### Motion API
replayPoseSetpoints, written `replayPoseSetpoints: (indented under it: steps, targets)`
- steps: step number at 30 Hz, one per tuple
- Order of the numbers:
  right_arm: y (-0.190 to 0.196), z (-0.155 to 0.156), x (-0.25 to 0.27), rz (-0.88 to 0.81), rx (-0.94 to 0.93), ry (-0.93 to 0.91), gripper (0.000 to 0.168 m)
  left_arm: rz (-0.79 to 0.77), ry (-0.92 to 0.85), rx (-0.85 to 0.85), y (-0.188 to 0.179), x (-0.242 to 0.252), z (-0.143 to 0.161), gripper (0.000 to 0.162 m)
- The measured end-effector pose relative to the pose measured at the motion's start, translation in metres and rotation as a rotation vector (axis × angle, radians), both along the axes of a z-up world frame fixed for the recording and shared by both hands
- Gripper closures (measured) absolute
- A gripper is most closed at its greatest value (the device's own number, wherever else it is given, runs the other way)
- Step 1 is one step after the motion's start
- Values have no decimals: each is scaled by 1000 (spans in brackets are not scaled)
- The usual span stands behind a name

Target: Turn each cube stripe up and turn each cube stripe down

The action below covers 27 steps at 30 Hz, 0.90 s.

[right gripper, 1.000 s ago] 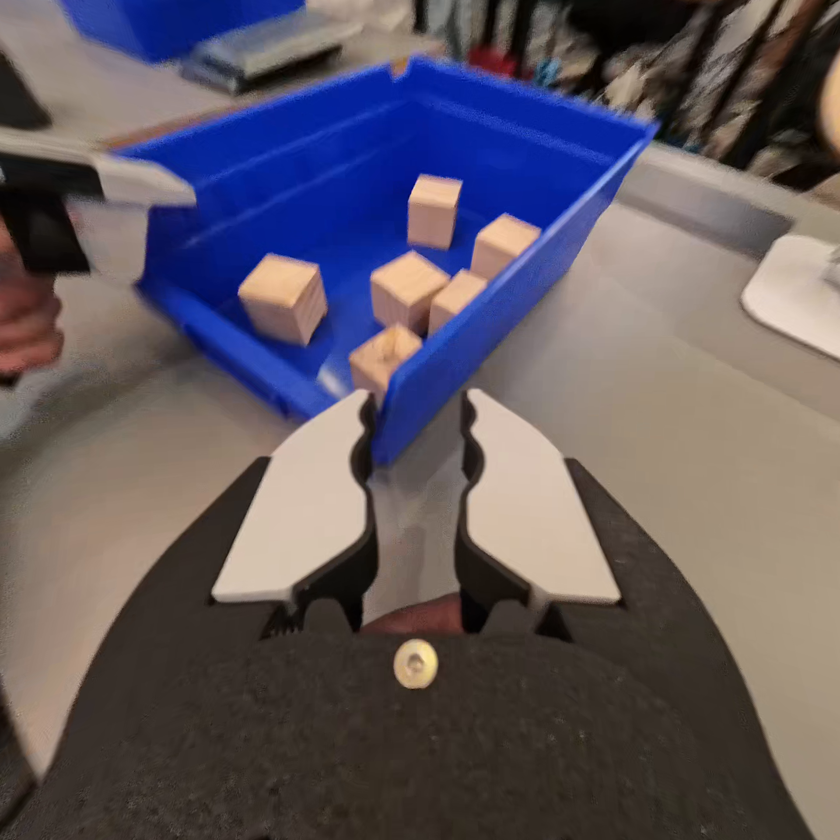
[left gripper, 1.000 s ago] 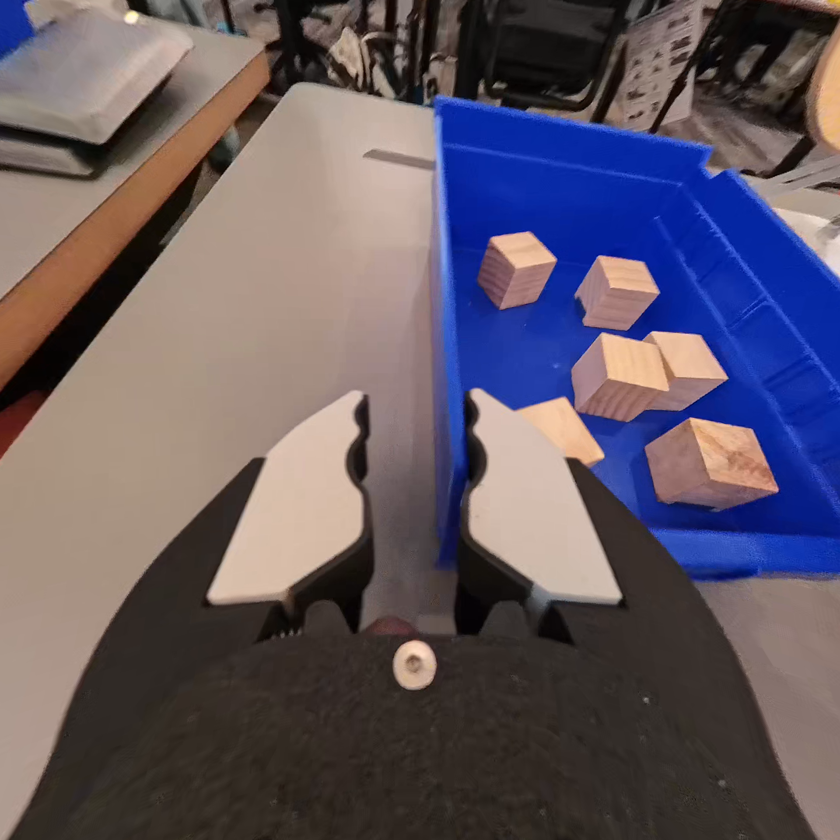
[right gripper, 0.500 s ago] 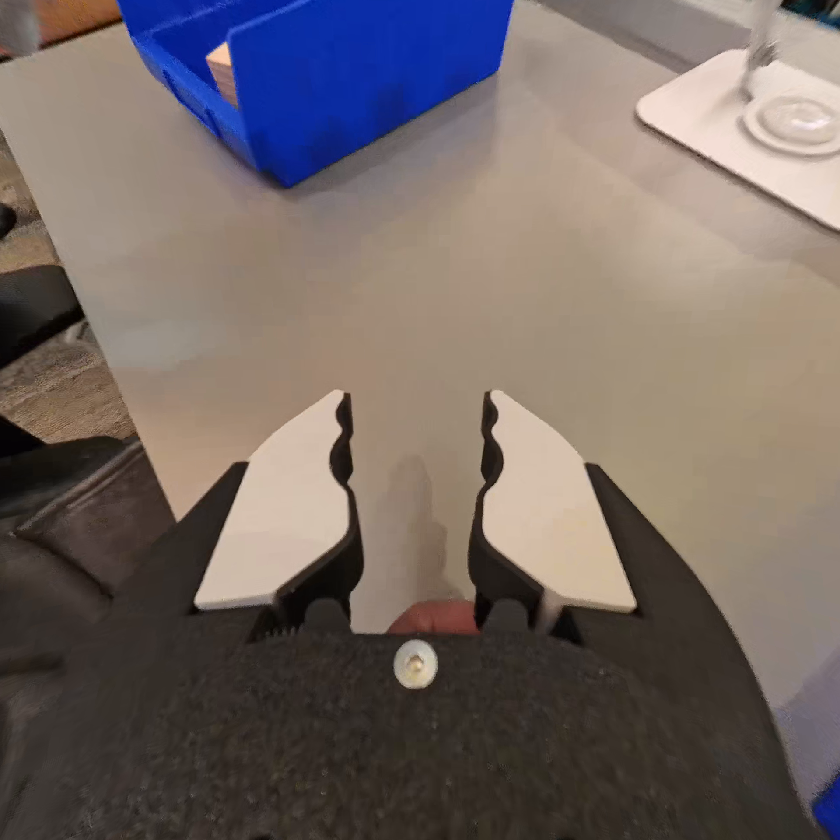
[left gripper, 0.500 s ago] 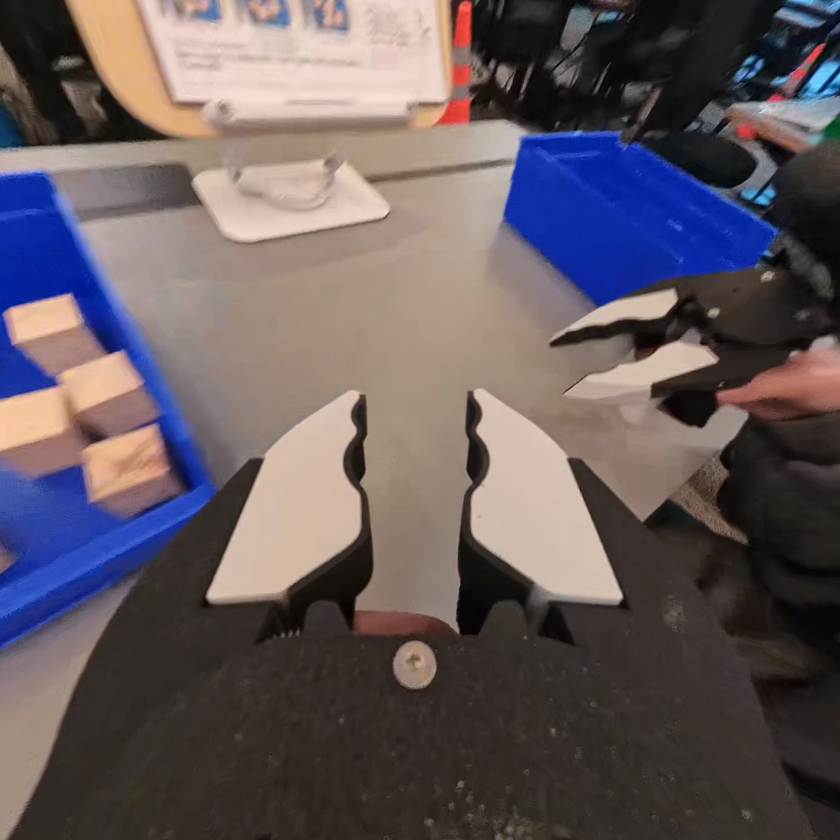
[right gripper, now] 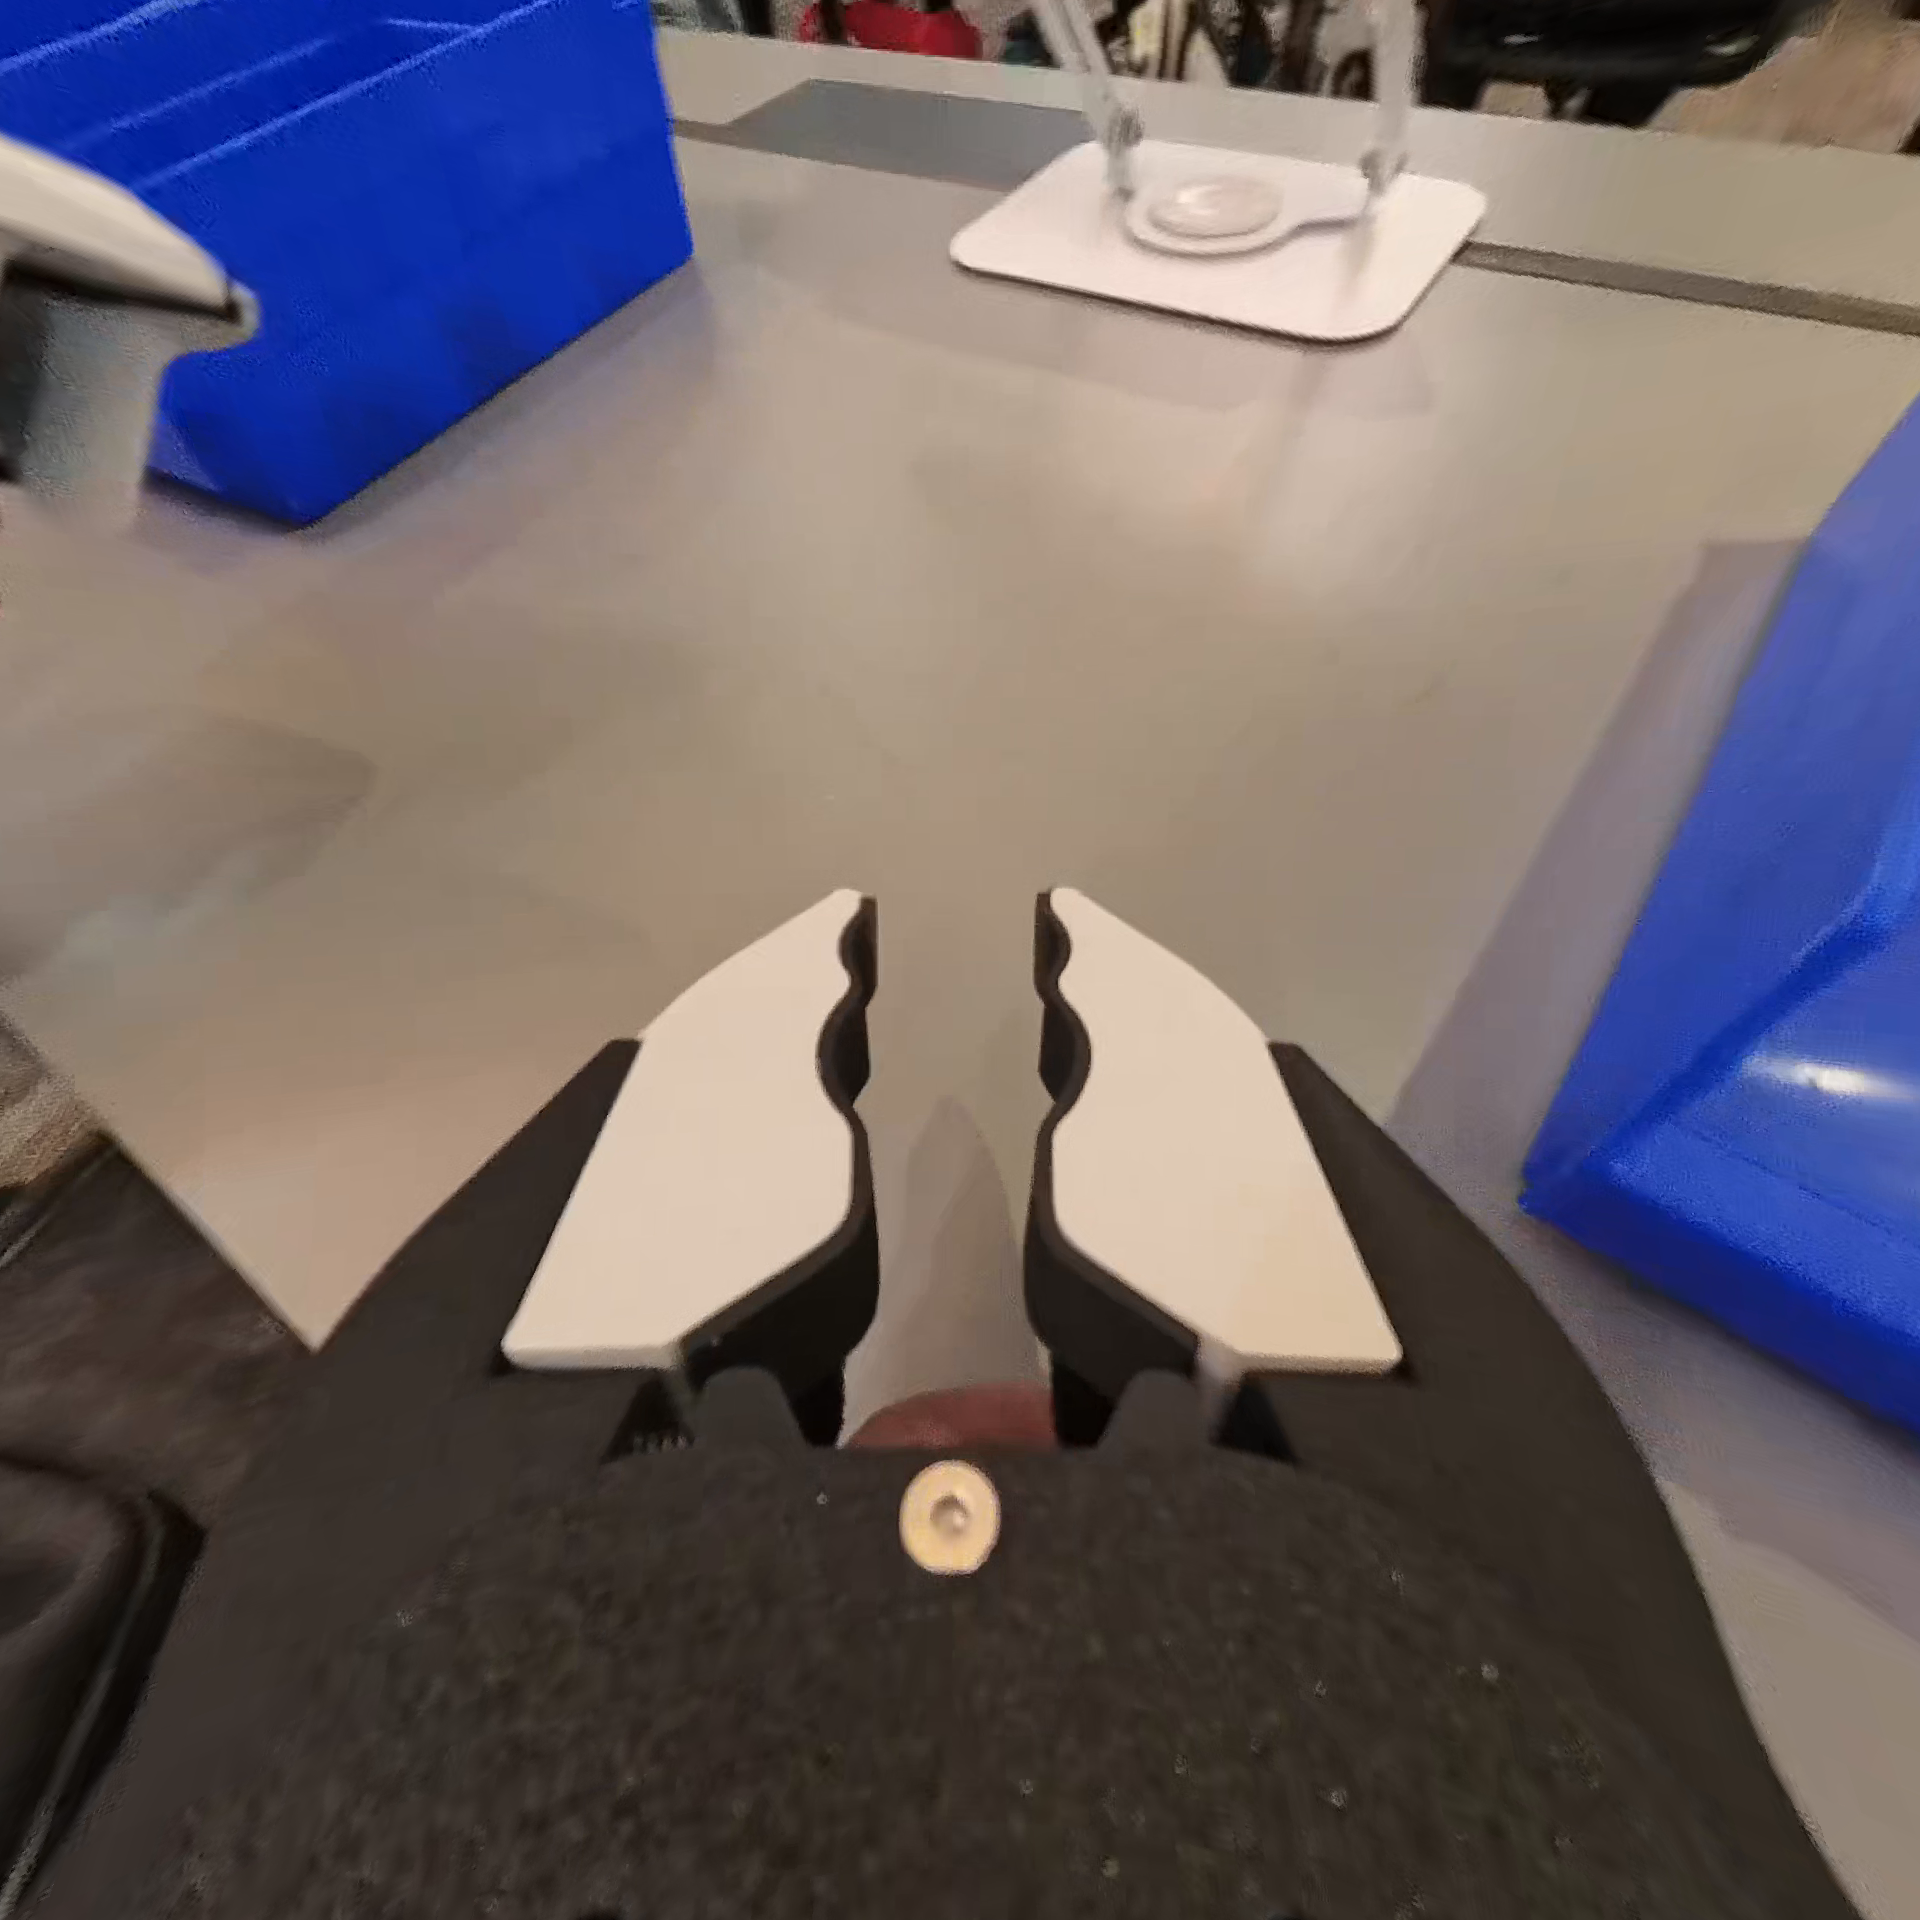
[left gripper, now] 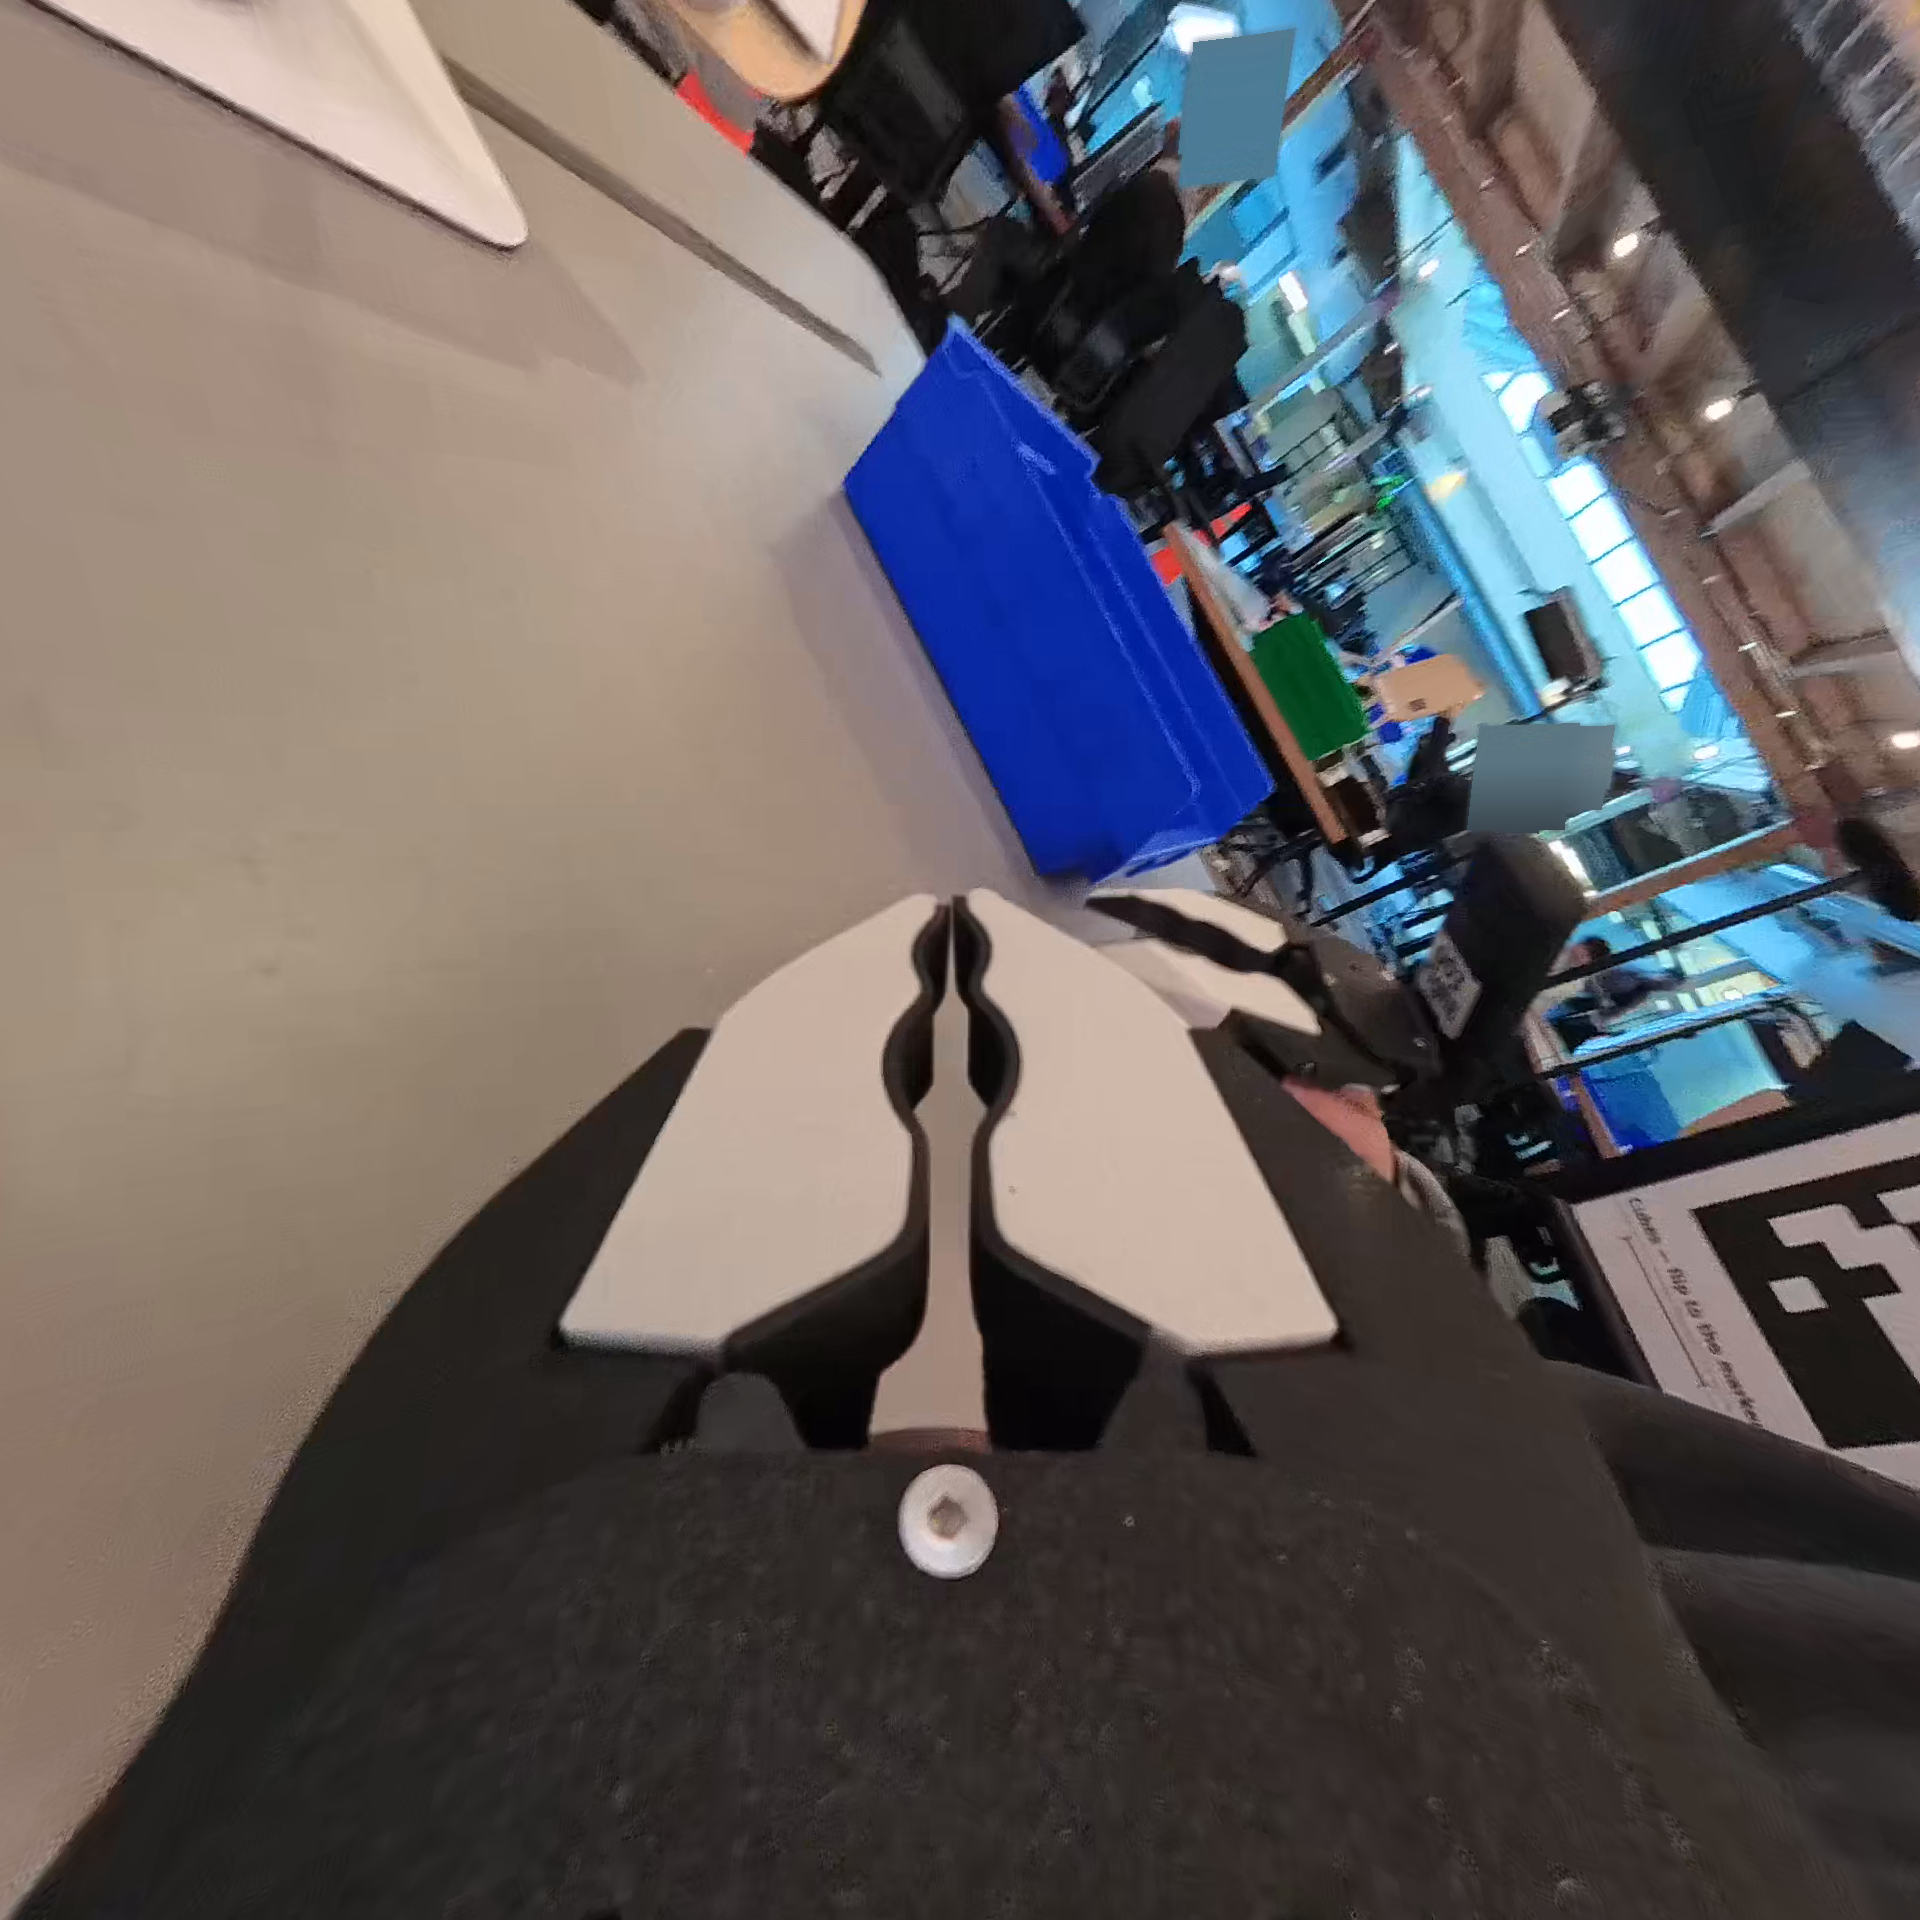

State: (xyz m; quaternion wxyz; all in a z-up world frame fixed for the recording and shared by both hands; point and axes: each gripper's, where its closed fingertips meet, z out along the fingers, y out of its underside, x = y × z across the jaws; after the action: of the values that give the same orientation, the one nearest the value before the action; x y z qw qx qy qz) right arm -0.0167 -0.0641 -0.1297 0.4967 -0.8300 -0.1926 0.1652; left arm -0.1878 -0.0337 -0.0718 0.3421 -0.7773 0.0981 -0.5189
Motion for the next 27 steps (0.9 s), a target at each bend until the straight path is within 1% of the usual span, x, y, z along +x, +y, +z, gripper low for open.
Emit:
replayPoseSetpoints:
  steps: [2,4,5,7,8,10,12,13,14,15,16,17,18,19,20,21,22,25,27]
  targets:
    - [9,1,11,-66,39,1,142,7,74,18,1,-3,-7,162]
    - [17,3,22,-129,84,-11,154,17,132,103,-3,-2,-4,162]
    - [18,5,23,-129,103,-7,166,24,158,154,-6,-1,-1,162]
    - [17,11,19,-85,140,31,168,12,211,301,-18,6,3,162]
    - [17,13,17,-72,147,52,168,30,245,371,-21,7,5,162]
    - [18,19,20,-90,176,101,168,131,377,462,-18,-3,3,162]
    - [18,26,22,-104,223,100,168,245,563,534,-8,-25,-3,162]
    - [17,26,22,-106,227,89,168,295,624,572,-5,-36,-5,162]
    - [15,26,22,-101,222,81,167,339,647,599,-3,-46,-5,162]
    - [13,25,19,-79,216,79,160,361,639,601,-3,-53,-7,162]
    - [10,24,15,-51,210,79,150,353,614,582,-3,-57,-11,159]
    - [8,22,12,-36,200,84,137,336,588,536,-4,-61,-19,148]
    - [8,21,11,-34,187,89,129,293,564,491,-6,-62,-27,131]
    - [7,21,11,-27,181,84,125,257,549,453,-8,-65,-35,120]
    - [8,20,12,-31,181,66,124,249,544,427,-8,-70,-41,118]
    - [9,21,14,-42,185,51,121,256,535,414,-8,-75,-45,112]
    - [10,22,15,-50,192,47,117,262,526,408,-8,-78,-46,102]
    - [9,24,16,-50,192,75,117,286,512,430,-9,-80,-38,95]
    - [9,21,16,-50,187,67,116,303,535,465,-11,-81,-33,94]
